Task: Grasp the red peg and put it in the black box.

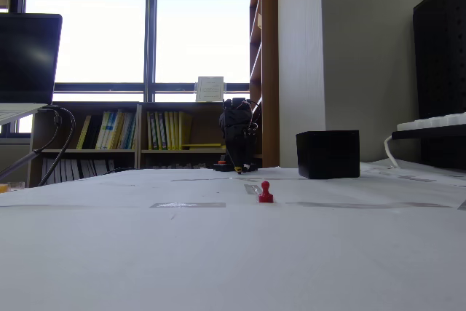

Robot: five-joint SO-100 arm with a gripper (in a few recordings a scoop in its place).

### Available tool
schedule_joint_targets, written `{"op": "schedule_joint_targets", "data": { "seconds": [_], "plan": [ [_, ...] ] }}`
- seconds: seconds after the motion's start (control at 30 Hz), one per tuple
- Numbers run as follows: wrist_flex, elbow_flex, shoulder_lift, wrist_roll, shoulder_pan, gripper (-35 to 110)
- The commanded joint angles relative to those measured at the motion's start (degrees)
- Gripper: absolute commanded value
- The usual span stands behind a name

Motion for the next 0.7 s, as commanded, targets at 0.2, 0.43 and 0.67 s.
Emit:
{"op": "schedule_joint_targets", "data": {
  "seconds": [0.2,0.43,0.67],
  "plan": [
    [4.75,-4.57,-5.98,-3.87,0.44,0],
    [5.36,-4.57,-5.98,-4.04,0.09,0],
    [-6.77,-4.04,-5.89,-4.75,-1.14,0]
  ]
}}
